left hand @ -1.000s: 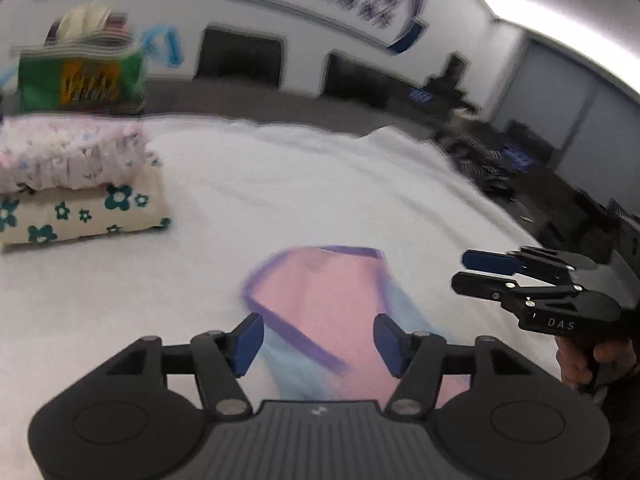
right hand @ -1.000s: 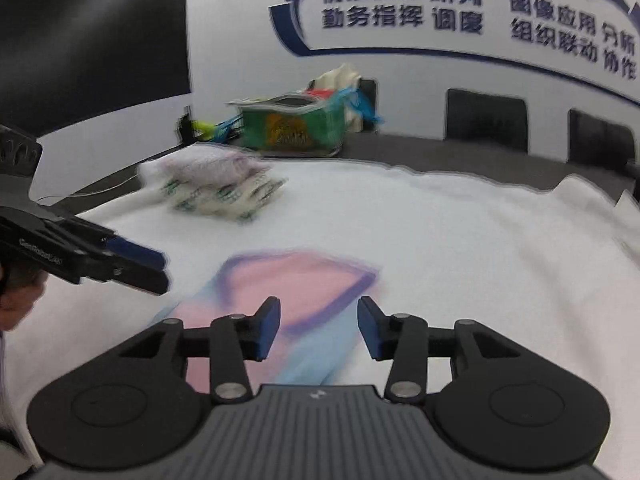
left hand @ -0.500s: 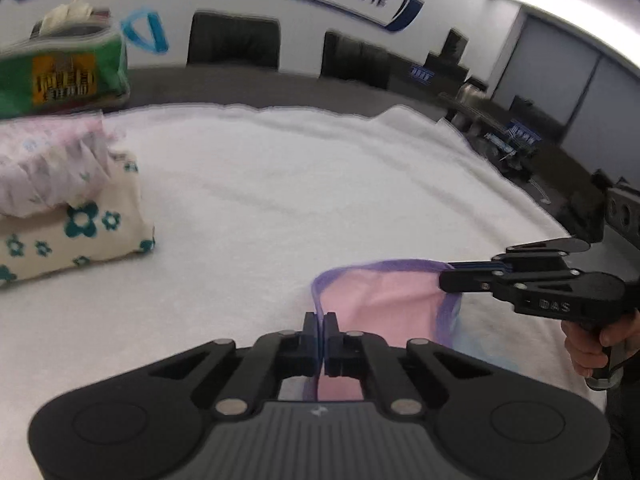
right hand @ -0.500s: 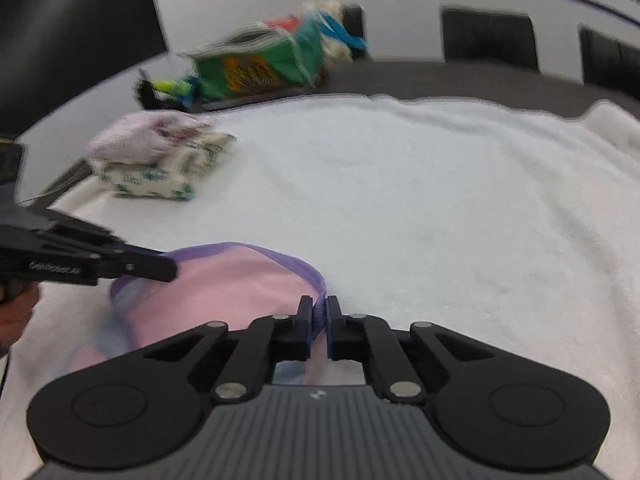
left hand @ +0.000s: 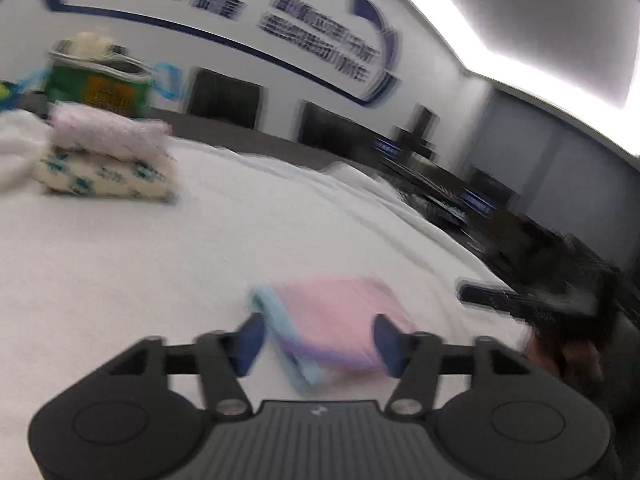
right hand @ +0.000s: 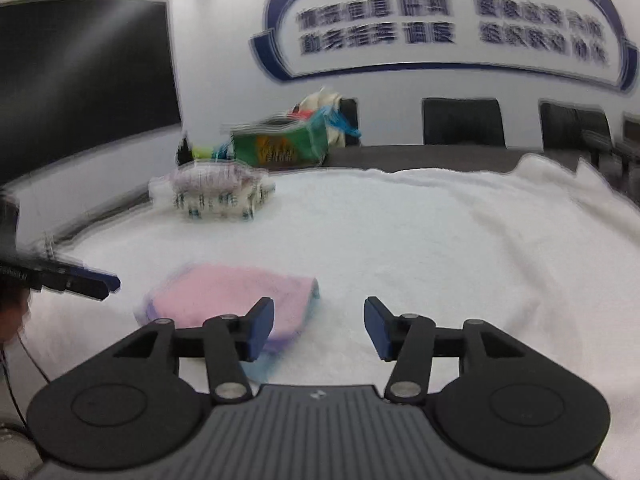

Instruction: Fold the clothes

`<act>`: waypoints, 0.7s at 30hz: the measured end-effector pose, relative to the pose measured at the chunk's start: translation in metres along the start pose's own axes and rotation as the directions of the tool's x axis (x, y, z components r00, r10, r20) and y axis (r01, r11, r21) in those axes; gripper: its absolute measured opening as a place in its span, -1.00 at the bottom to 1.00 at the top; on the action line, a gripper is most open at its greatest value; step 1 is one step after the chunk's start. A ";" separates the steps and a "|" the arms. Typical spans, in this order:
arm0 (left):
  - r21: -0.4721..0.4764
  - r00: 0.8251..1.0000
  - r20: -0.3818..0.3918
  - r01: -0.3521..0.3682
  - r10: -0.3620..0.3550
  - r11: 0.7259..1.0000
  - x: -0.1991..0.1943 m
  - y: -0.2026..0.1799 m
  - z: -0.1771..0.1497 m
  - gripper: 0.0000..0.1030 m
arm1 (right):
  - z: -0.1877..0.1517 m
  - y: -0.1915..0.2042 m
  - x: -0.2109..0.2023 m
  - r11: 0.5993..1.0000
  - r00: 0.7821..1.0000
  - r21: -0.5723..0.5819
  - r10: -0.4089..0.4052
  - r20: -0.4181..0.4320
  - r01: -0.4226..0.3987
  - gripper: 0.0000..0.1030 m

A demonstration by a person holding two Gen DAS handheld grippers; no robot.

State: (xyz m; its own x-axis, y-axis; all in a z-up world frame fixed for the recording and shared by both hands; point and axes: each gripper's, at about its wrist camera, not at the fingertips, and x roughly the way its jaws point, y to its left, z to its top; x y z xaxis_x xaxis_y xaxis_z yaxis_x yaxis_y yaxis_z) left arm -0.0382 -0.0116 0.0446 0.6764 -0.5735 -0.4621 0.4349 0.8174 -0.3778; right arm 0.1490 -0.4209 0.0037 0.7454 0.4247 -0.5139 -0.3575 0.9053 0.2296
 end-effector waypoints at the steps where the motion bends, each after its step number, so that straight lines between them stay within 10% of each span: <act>1: -0.017 0.999 -0.018 -0.036 0.036 0.999 0.010 -0.001 0.005 0.29 | -0.001 -0.001 0.003 0.999 1.000 0.038 -0.003 -0.002 0.003 -0.01; 7: -0.073 0.974 -0.181 -0.151 0.136 0.986 0.069 -0.014 -0.009 0.28 | -0.011 0.001 0.018 0.983 1.000 0.179 -0.028 -0.009 0.029 -0.01; 11: -0.039 0.978 -0.133 -0.169 0.163 0.985 0.069 -0.028 -0.024 0.27 | -0.019 0.017 0.022 0.988 0.998 0.142 -0.061 -0.004 0.061 -0.01; 21: -0.111 0.991 -0.121 -0.077 0.063 0.991 0.076 -0.033 -0.033 -0.73 | -0.038 0.055 0.032 0.989 0.990 0.051 -0.138 0.012 0.138 -0.66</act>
State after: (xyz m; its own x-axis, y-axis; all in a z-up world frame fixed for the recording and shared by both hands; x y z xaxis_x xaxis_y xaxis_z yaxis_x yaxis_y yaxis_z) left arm -0.0209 -0.0837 -0.0043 0.6255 -0.5230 -0.5789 0.3129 0.8479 -0.4279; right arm 0.1317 -0.3582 -0.0310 0.7944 0.2954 -0.5308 -0.2222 0.9545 0.1987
